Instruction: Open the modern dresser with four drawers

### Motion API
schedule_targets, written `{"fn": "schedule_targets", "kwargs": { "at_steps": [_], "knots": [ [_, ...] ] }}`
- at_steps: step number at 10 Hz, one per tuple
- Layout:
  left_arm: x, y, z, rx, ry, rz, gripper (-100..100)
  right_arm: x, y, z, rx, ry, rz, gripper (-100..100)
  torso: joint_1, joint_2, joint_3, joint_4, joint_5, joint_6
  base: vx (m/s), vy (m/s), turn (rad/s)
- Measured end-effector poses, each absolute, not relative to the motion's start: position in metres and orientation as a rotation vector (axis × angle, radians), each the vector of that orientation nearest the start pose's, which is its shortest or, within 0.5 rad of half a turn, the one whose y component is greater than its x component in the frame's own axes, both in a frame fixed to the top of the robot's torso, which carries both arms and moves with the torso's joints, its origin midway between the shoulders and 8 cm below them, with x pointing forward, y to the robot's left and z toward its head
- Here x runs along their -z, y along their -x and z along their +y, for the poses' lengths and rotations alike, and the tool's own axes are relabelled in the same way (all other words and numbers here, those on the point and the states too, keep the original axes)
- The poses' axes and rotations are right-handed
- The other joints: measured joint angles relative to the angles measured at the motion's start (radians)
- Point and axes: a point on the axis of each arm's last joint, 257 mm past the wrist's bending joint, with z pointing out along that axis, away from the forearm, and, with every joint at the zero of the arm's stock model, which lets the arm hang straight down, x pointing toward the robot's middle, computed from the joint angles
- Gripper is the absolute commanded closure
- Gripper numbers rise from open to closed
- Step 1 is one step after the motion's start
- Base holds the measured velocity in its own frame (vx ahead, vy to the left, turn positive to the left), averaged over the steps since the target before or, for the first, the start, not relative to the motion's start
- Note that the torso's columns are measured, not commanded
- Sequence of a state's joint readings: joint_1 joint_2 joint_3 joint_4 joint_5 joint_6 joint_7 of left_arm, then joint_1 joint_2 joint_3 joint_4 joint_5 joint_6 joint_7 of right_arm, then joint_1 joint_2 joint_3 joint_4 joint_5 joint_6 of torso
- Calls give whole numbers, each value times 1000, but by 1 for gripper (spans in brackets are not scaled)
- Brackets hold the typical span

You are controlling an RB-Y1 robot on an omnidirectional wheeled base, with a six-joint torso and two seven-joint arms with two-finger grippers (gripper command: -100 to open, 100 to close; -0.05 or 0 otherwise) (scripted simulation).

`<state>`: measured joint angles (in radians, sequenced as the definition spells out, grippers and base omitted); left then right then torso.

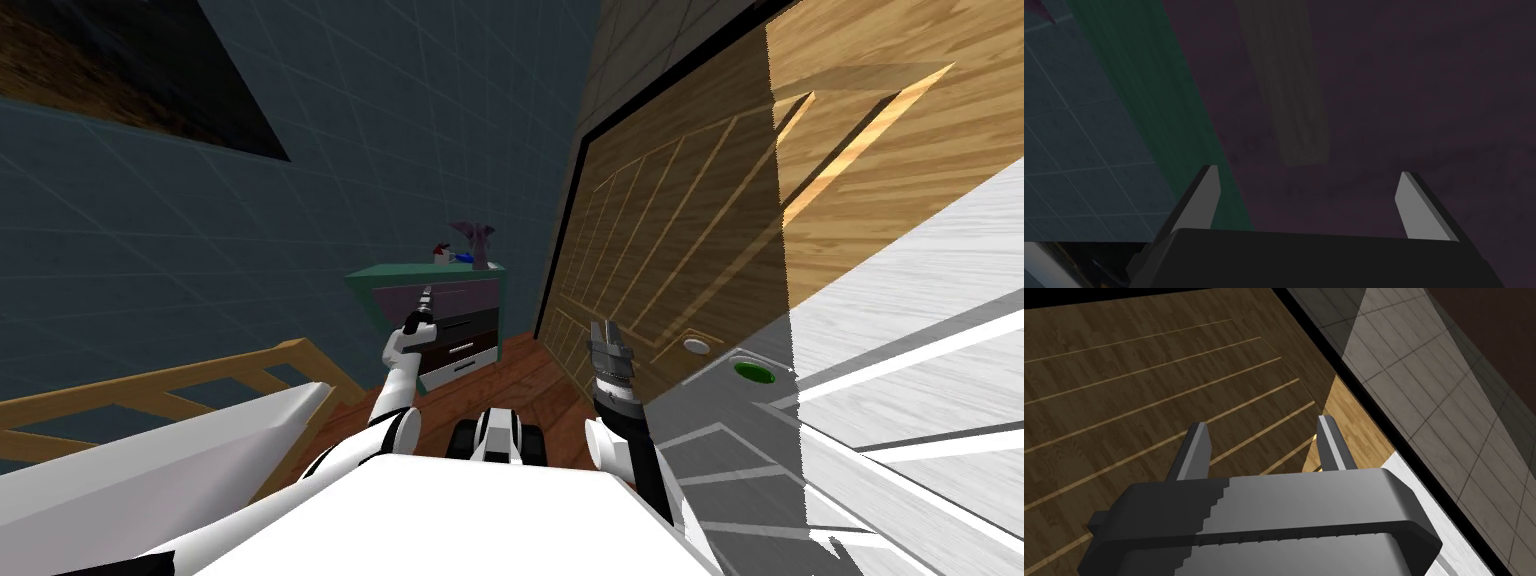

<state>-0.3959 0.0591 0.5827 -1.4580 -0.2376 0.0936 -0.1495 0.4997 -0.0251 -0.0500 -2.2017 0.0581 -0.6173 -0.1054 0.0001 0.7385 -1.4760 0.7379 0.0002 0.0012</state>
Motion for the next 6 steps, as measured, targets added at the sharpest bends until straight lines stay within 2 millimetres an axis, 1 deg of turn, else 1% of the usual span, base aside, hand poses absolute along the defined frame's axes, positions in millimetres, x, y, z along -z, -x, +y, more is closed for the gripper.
{"fn": "schedule_targets", "kwargs": {
  "at_steps": [1,2,3,5,6],
  "knots": [
    [97,-589,475,693,1156,895,-100,-12,-338,-285,-1329,-603,618,0,0,0,1,0,0,-2,-52,-1,34],
    [102,-594,475,697,1171,898,-100,-12,-338,-285,-1329,-603,618,0,0,-3,-1,0,0,-2,-101,-4,-293],
    [105,-598,478,690,1187,892,-100,-12,-338,-285,-1329,-602,618,0,-1,0,0,0,0,0,-123,-3,-200],
    [108,-608,479,697,1217,886,-100,-12,-338,-285,-1329,-603,618,0,0,-2,-1,0,0,-2,-38,-5,17],
    [109,-608,479,697,1218,887,100,-12,-338,-285,-1329,-603,618,0,1,-4,-2,-1,0,-1,126,9,366]
  ]
}}
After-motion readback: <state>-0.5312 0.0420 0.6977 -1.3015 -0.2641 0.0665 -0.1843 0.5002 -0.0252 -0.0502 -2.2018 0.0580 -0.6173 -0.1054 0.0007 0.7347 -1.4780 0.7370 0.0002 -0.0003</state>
